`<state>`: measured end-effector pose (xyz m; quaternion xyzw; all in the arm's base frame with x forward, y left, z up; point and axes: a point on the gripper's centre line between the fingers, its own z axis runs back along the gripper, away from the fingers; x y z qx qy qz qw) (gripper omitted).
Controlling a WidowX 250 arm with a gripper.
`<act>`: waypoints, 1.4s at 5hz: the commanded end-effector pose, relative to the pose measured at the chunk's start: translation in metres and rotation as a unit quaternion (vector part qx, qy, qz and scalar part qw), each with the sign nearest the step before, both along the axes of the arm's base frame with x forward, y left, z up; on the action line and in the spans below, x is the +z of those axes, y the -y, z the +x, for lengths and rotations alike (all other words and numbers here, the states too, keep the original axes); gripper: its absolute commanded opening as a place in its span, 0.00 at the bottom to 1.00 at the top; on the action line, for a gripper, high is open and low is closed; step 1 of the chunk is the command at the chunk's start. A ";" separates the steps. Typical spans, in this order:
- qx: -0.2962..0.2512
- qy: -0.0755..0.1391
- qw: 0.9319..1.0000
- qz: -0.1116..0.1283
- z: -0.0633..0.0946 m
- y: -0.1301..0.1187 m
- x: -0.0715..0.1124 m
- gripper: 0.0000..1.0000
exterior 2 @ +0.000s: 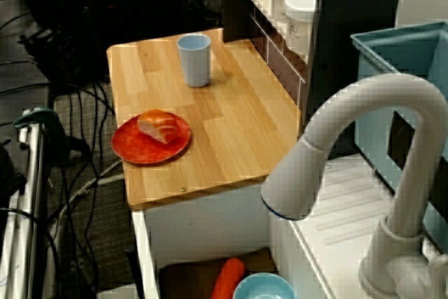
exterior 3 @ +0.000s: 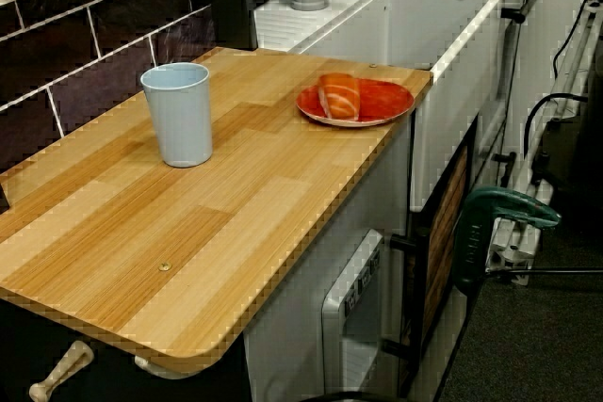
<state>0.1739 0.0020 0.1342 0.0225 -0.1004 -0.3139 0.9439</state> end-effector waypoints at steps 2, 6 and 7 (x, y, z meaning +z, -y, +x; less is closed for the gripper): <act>-0.020 0.051 0.998 0.010 0.035 -0.015 -0.001 1.00; -0.020 0.051 0.998 0.010 0.035 -0.015 -0.001 1.00; -0.017 0.067 0.997 0.026 0.046 -0.012 -0.021 1.00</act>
